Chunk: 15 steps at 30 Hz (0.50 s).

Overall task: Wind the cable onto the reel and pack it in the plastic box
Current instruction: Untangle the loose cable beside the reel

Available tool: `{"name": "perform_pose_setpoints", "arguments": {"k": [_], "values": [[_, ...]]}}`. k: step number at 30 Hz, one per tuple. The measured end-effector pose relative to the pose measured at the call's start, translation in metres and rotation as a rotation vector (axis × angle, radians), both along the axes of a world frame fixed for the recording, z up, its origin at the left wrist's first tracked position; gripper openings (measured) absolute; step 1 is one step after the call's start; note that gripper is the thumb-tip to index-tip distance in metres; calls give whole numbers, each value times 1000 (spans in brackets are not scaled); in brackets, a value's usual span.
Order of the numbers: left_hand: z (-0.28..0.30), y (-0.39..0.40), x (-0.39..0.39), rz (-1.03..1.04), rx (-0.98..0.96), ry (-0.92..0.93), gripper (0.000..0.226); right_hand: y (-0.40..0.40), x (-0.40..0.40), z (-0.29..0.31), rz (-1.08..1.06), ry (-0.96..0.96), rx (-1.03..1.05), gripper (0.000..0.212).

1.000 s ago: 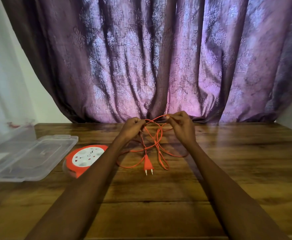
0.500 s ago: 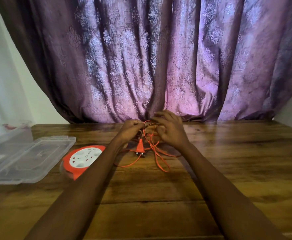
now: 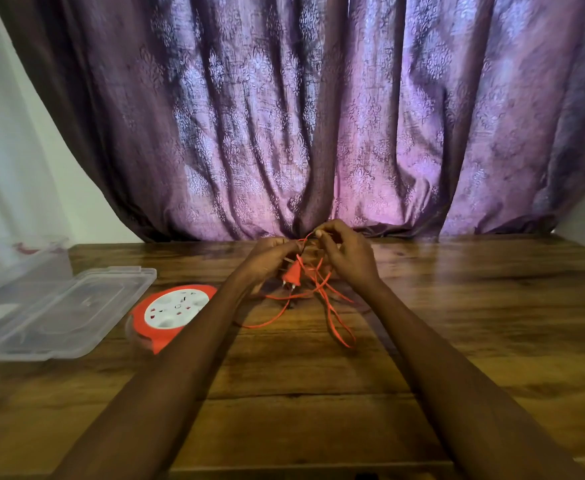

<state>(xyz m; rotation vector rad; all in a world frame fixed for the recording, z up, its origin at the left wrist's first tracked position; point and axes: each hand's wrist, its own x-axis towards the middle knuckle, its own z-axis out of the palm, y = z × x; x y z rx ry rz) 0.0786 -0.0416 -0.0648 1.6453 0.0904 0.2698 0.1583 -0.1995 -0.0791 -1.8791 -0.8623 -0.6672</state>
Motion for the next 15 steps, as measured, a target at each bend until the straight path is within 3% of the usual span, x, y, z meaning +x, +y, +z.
{"name": "perform_pose_setpoints", "arguments": {"k": [3, 8, 11, 15], "values": [[-3, 1, -2, -32, 12, 32, 12, -1, 1, 4, 18, 191, 203, 7], [3, 1, 0, -1, -10, 48, 29, 2, -2, 8, 110, 370, 447, 8], [2, -2, 4, 43, -39, 12, 21, -1, -2, 10, 137, 299, 375, 12], [-5, 2, 4, 67, -65, 1, 32, -6, 3, 11, 130, 183, 28, 26]]}}
